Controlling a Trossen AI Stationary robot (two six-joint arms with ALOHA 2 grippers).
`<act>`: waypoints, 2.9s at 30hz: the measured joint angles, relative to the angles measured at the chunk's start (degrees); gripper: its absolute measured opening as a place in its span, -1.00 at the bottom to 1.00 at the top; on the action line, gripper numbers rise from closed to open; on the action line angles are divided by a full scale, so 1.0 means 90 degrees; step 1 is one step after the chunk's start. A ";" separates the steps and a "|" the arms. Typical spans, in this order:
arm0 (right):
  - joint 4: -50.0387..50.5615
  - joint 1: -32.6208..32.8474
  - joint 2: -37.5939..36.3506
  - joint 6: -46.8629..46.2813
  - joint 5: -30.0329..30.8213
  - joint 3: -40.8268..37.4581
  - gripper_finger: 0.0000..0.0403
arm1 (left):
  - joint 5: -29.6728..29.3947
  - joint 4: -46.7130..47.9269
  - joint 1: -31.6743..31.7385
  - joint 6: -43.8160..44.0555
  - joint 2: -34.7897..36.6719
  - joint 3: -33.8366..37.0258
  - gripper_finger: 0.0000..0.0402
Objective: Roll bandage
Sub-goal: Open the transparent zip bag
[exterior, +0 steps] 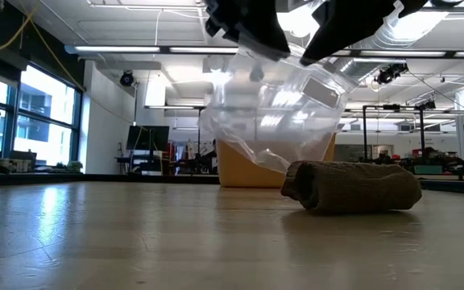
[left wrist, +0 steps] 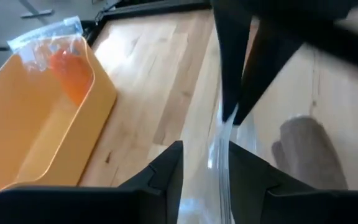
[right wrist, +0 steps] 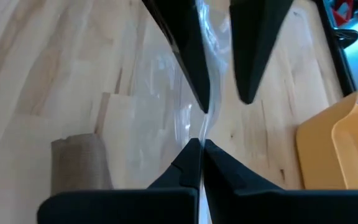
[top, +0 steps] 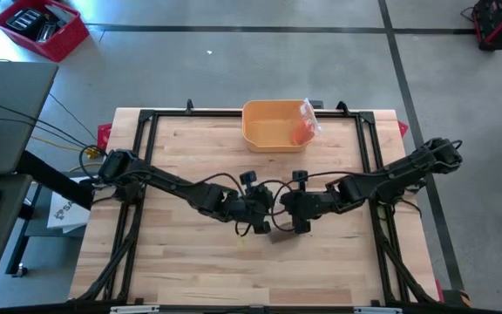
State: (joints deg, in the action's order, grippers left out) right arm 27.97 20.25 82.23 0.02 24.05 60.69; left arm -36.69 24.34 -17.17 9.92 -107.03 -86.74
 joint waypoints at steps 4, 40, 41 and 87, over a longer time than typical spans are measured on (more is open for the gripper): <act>-0.0063 0.0005 0.0001 0.0116 -0.0072 0.0000 -1.00 | 0.0022 0.0296 0.0005 0.0021 0.0001 0.0002 -0.65; -0.0518 0.1059 -0.0213 0.1270 0.1393 -0.0491 -0.42 | 0.0452 0.1132 -0.0434 0.1857 -0.0001 0.0007 -1.00; -0.0536 0.1061 -0.0175 0.1238 0.1355 -0.0491 -0.44 | 0.0452 0.1134 -0.0434 0.1893 0.0000 0.0007 -1.00; 0.0911 0.0988 0.0269 0.0015 0.1841 -0.0327 -0.90 | 0.0499 0.1134 -0.0447 0.2282 0.0001 0.0007 -1.00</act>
State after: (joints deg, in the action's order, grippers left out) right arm 36.16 29.15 84.65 0.15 40.61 57.75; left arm -32.19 34.54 -21.19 30.47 -107.02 -86.67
